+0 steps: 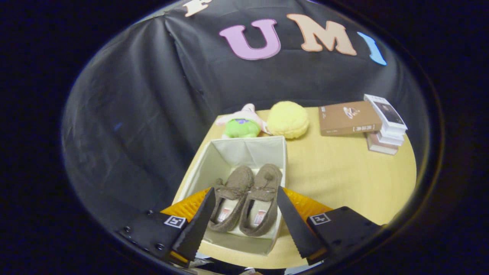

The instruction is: Open the storage box then place both shoes into the box .Put the left shoe in first, then the right shoe, with the right side of both shoes facing outward in a uniform manner.

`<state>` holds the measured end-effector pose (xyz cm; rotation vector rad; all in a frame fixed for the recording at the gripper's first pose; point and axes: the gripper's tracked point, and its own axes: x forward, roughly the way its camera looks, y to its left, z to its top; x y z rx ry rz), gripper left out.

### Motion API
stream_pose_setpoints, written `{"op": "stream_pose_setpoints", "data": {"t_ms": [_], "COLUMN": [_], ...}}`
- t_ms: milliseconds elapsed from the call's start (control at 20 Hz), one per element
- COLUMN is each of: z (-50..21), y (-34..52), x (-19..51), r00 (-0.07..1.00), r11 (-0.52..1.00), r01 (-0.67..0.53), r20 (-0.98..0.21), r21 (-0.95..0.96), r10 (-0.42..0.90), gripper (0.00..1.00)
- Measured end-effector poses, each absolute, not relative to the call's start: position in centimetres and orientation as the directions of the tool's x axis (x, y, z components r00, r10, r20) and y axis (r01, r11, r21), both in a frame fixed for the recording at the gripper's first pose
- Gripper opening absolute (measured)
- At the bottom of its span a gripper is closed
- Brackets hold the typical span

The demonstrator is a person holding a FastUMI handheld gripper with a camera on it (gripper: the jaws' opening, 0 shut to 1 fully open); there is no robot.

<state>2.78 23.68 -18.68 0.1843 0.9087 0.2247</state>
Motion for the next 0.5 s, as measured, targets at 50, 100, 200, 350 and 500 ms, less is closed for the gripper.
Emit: {"op": "stream_pose_setpoints", "data": {"t_ms": [50,100,200,350,500], "z": [-17.5,-16.2,-13.7,-10.2,-6.9], "y": [23.4,23.1,22.3,19.9,16.3], "x": [2.9,3.1,2.6,2.0,0.7], "r00": [0.625,0.654,0.704,0.769,0.833], "r11": [0.961,0.959,0.956,0.955,0.963], "r01": [-0.149,-0.176,-0.205,-0.225,-0.236], "r20": [-0.731,-0.703,-0.647,-0.567,-0.483], "r21": [0.234,0.22,0.211,0.191,0.131], "r10": [0.275,0.281,0.294,0.294,0.27], "gripper": [1.0,1.0,1.0,1.0,1.0]}}
